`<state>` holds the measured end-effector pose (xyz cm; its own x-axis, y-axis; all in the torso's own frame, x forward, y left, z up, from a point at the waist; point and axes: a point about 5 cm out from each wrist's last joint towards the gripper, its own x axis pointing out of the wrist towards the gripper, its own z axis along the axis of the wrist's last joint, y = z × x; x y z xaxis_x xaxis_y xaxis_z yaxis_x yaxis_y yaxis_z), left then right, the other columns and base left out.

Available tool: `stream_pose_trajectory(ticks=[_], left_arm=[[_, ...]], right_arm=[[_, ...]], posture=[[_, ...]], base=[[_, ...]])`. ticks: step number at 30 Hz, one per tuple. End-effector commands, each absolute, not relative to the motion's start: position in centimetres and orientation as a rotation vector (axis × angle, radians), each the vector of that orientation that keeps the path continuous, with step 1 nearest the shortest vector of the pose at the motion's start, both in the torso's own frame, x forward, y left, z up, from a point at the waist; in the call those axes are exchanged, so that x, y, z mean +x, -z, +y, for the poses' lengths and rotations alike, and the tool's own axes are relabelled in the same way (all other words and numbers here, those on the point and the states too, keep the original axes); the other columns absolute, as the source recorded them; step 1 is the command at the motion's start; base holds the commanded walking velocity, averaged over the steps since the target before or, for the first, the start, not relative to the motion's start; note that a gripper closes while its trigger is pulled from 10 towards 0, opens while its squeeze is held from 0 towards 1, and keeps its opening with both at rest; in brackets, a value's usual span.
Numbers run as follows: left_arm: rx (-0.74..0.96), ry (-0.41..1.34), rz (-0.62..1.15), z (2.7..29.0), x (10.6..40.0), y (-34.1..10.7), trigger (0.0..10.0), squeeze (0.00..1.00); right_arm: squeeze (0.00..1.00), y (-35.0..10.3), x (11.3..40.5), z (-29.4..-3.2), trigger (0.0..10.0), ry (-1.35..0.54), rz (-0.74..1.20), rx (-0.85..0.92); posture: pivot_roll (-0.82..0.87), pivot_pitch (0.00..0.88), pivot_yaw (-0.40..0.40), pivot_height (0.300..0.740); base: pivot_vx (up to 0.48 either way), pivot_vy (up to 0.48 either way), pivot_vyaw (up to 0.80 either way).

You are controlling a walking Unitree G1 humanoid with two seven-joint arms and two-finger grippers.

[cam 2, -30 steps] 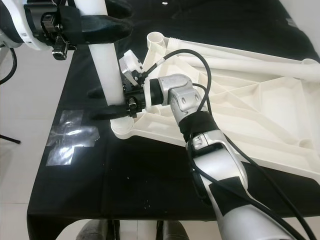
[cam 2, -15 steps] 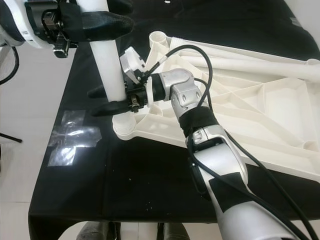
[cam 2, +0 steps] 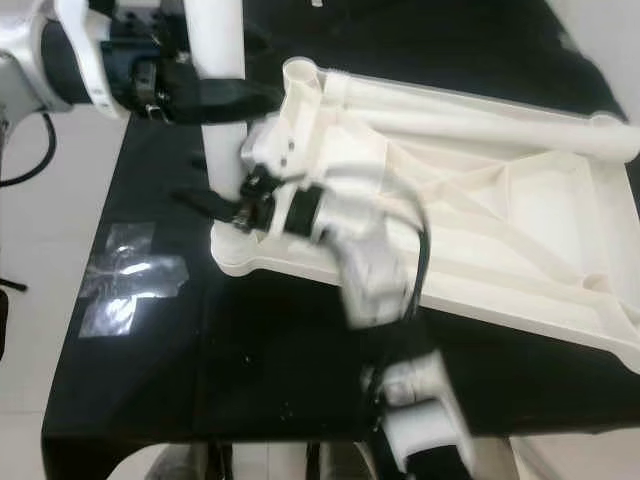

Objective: Building children table

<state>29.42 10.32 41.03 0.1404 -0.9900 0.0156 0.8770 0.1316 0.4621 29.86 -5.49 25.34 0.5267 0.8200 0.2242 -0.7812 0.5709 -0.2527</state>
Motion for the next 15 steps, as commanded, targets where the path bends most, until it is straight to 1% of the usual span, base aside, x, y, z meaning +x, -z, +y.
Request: stream_pose_trajectory(ticks=[1,5,6,10,15], left_arm=[[0.373,1.315,-0.358,11.5,30.1,-41.1,10.0,0.00],[0.374,1.327,-0.360,11.2,30.1,-40.9,10.0,0.00],[0.375,1.329,-0.366,11.1,30.1,-41.0,10.0,0.00],[0.377,1.321,-0.373,11.2,30.0,-41.1,10.0,0.00],[0.379,1.314,-0.363,11.5,30.0,-40.8,10.0,0.00]], right_arm=[[0.00,-21.4,29.1,-5.9,0.0,-0.912,-0.149,-0.139],[0.00,-21.2,28.9,-5.6,0.0,-0.920,-0.170,-0.172],[0.00,-21.6,29.0,-5.4,0.0,-0.930,-0.173,-0.184],[0.00,-22.4,29.2,-5.1,0.0,-0.936,-0.157,-0.203],[0.00,-22.7,28.4,-5.1,0.0,-0.920,-0.137,-0.230]], posture=[[0.03,0.311,-0.044,0.740],[0.03,0.304,-0.043,0.740],[0.02,0.294,-0.045,0.740],[0.03,0.299,-0.048,0.740],[0.03,0.303,-0.051,0.740]], base=[[0.000,0.000,0.00],[0.000,0.000,0.00],[0.000,0.000,0.00],[0.000,0.000,0.00],[0.000,0.000,0.00]])
